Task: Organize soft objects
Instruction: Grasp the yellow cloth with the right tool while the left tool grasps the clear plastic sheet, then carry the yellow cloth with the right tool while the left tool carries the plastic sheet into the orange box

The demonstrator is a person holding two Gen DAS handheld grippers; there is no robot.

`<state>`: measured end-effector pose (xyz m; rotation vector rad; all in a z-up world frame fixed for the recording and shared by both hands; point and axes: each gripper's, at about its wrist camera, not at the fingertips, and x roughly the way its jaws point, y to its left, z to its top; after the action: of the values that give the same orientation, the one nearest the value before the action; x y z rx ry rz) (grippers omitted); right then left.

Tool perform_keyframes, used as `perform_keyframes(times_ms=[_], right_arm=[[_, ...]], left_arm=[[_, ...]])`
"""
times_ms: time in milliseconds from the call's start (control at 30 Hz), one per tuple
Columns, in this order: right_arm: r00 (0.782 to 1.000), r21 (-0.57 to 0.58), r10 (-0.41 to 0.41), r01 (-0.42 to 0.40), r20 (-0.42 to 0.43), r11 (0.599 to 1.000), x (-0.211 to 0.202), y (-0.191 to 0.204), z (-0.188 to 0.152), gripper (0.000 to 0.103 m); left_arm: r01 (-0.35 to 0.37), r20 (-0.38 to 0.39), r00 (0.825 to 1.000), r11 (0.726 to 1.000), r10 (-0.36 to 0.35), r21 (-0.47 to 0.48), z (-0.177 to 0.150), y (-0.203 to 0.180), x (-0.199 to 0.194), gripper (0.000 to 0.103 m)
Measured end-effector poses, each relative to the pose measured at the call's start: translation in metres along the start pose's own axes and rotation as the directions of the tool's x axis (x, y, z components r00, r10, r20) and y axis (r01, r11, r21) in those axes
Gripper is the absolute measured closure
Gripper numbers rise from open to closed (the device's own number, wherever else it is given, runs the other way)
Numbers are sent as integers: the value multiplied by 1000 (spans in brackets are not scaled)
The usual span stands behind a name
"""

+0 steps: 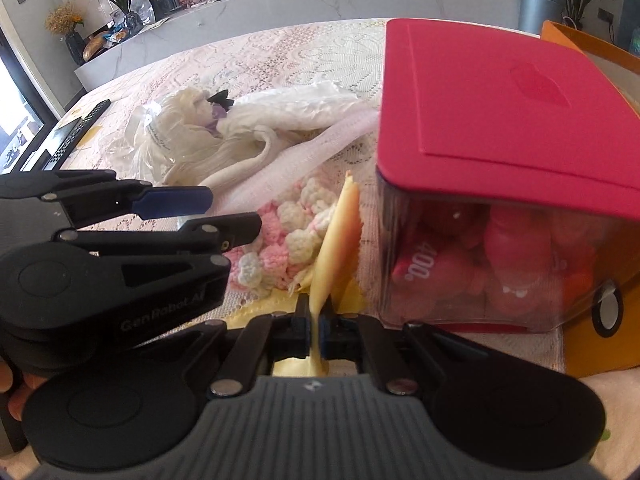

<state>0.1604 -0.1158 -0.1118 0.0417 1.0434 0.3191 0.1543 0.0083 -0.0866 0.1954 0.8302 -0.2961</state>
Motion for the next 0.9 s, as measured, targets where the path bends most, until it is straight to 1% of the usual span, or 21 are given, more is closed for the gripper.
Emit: perform_keyframes(times_ms=[33, 67, 100, 200, 267, 367, 433, 533, 600, 700, 767, 900], right_arm=[[1000, -4, -2, 2, 1, 1000, 0, 0, 0, 102], [1000, -6, -2, 2, 2, 1000, 0, 1, 0, 102], [1000, -6, -2, 2, 3, 1000, -1, 1, -1, 102], [1000, -3, 1, -1, 10, 1000, -4, 1, -2, 102], [1000, 2, 13, -13, 16, 1000, -10, 0, -2, 102], [999, 10, 29, -30, 30, 1000, -22, -1, -2, 103], [998, 19, 44, -45, 44, 999, -32, -1, -2, 103], [995, 33, 68, -71, 72, 997, -49, -1, -3, 103], [992, 38, 81, -85, 94, 996, -61, -1, -6, 103], [987, 42, 97, -103, 126, 994, -81, -2, -10, 103], [983, 43, 103, -111, 151, 993, -97, -3, -12, 103], [971, 59, 118, -133, 208, 989, -128, -12, -15, 103]], left_arm=[[-20, 0, 1000, 1000, 20, 0, 1, 0, -1, 94], [-28, 7, 1000, 1000, 28, -3, 1, 0, -3, 102], [-28, 14, 999, 1000, 28, -3, 1, -1, -5, 102], [-47, 58, 997, 999, 46, 5, 2, -6, -17, 103], [-54, 57, 997, 998, 54, -9, 4, -8, -25, 103], [-42, 44, 998, 998, 44, -54, 3, -6, -38, 103], [-21, 42, 999, 994, 26, -111, 2, -2, -49, 103], [34, 65, 998, 976, -20, -213, 0, 4, -69, 103], [34, 77, 997, 964, -14, -264, -2, 5, -84, 103], [65, 101, 994, 936, -32, -345, -5, 7, -103, 103], [80, 120, 992, 925, -38, -371, -4, 5, -115, 103], [113, 164, 985, 918, -53, -381, 3, -6, -138, 103]])
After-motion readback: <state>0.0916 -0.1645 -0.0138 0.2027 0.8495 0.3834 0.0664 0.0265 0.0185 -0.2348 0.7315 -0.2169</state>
